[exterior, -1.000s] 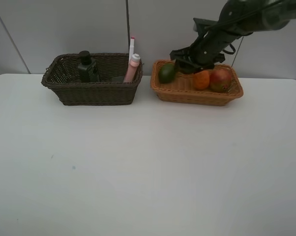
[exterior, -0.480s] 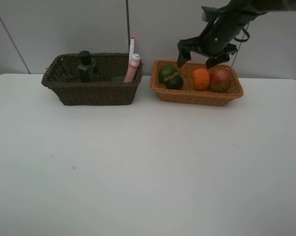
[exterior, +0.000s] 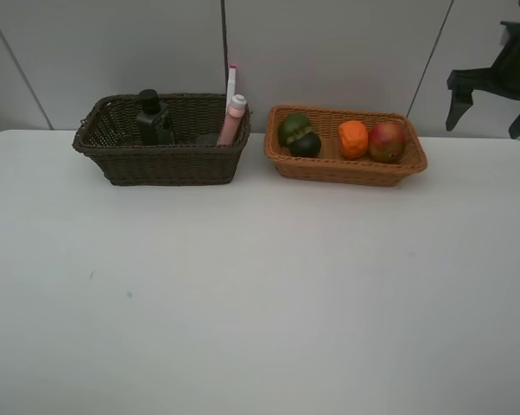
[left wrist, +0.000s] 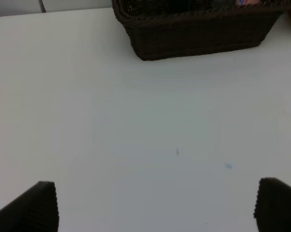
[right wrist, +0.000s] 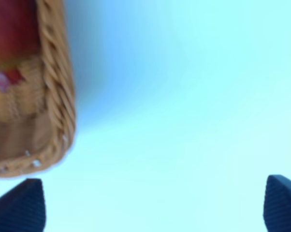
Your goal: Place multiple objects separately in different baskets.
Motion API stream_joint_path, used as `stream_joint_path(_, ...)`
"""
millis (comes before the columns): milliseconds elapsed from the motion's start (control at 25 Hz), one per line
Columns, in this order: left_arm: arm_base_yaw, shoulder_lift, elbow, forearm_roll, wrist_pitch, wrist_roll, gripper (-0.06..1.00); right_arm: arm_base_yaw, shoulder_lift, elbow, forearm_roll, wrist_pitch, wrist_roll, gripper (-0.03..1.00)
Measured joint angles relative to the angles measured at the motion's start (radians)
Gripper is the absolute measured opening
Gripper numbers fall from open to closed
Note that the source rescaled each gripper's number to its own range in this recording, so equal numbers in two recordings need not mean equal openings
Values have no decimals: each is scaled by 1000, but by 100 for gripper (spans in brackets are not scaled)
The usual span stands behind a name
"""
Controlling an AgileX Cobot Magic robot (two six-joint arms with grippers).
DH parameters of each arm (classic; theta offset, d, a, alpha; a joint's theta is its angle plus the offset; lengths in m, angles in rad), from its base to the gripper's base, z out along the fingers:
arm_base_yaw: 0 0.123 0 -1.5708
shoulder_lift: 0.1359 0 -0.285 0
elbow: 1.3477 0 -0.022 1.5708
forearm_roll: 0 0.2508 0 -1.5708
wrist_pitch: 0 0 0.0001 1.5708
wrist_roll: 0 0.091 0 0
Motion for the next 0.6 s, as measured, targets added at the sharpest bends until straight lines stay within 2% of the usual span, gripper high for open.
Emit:
stream_joint_path(200,0,0,0,0,0,0,100,-2,-148,131,5,5,0,100)
stream_joint_path(440,0,0,0,0,0,0,100,6,-567,535,6,12,3,100)
stream_joint_path(600,0,0,0,0,0,0,100,6,-880,745,6,10,3,100)
